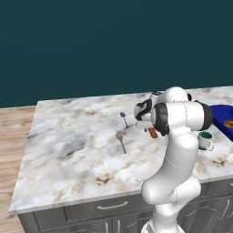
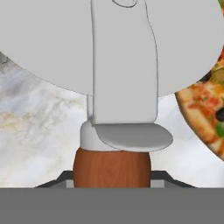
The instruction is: Take the pizza cutter from the drawer on the right and place it on the dining counter for cutting.
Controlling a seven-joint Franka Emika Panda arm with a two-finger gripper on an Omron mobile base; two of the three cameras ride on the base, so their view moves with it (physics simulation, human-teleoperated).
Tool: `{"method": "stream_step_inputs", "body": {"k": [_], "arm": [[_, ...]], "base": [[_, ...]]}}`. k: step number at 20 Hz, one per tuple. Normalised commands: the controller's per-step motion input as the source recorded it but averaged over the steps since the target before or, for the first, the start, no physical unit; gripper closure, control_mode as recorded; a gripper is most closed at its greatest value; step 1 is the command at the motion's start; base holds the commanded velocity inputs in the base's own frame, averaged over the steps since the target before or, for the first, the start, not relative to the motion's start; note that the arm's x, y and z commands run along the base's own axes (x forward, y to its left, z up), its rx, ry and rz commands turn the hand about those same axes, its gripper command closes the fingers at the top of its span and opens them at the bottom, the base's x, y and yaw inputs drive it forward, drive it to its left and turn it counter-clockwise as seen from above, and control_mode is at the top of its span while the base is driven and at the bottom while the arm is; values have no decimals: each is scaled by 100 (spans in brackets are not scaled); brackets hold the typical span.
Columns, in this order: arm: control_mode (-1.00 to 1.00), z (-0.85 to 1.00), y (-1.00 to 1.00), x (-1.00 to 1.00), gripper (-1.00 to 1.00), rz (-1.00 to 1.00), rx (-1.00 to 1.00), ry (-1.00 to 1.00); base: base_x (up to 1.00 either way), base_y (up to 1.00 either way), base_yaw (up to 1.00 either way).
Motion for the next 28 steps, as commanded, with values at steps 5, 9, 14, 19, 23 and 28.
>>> {"method": "stream_step_inputs", "body": {"k": [5,9,14,19,23,28], "arm": [[-100,-12,-14,8,100,0,0,0],[-100,-17,-6,16,100,0,0,0],[-100,-19,0,23,100,0,0,0],[-100,-17,0,23,100,0,0,0],[-100,-16,0,19,100,0,0,0],[-100,-8,0,3,-100,0,0,0]], "base": [[0,0,0],[0,0,0],[0,0,0],[0,0,0],[0,0,0],[0,0,0]]}}
